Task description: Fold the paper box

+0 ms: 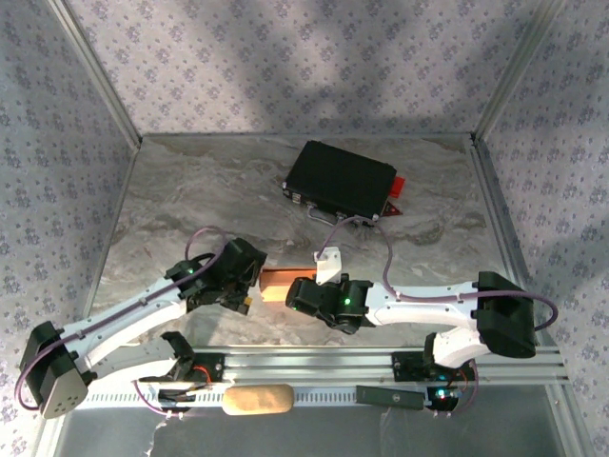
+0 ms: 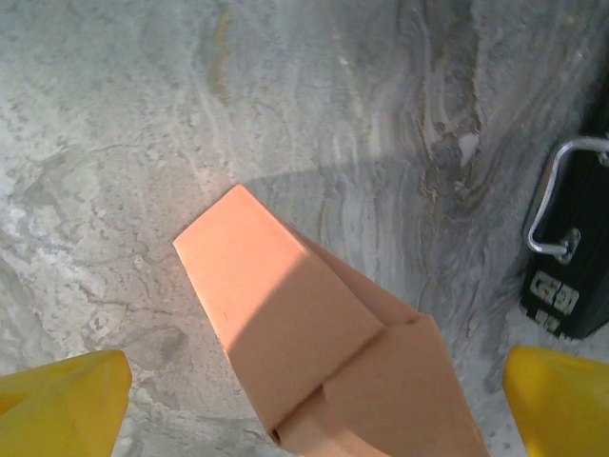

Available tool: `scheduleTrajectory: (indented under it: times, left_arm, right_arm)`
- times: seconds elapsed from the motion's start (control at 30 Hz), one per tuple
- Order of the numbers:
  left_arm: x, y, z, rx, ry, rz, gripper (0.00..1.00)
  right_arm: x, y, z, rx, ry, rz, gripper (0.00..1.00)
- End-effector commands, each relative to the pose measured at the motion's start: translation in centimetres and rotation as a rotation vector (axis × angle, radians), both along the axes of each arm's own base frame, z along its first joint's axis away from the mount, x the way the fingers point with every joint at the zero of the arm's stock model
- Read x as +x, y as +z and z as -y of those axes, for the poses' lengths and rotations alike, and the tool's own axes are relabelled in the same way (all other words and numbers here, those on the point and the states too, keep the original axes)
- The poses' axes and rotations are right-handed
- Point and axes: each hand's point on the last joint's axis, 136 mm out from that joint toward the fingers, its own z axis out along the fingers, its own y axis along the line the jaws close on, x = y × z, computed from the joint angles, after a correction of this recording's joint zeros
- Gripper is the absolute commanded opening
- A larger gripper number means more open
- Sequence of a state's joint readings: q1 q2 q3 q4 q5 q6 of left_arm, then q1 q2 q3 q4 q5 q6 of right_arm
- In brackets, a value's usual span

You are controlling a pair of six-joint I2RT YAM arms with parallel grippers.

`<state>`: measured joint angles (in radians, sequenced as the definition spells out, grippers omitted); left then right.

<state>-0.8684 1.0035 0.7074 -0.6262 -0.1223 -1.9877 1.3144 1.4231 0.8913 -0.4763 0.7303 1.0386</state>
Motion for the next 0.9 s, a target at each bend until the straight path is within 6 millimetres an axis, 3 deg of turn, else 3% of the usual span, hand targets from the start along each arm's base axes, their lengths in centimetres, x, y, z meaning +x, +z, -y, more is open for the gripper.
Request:
scheduleTrajectory:
  times: [0.0, 0.27, 0.53, 0.87]
  left_arm:
    - [0.7, 0.9, 0.6, -0.093, 0.101, -0.019, 1.0]
    - [0.6, -0.5, 2.1, -0.114, 0.103, -0.096, 0.95]
    - [0.5, -1.4, 1.9, -0.121, 0.132, -0.102, 0.76]
    - [0.1, -1.9, 1.4, -0.114, 0.141, -0.111, 0.62]
  right_arm:
    - [-0.6, -0.8, 0.4, -0.067, 0.021, -0.026, 0.0]
    - [-0.6, -0.9, 0.3, -0.065, 0.022, -0.029, 0.0]
    - [-0.6, -0.9, 0.3, -0.065, 0.021, -0.029, 0.0]
    - [-0.6, -0.8, 0.2, -0.061, 0.02, -0.026, 0.0]
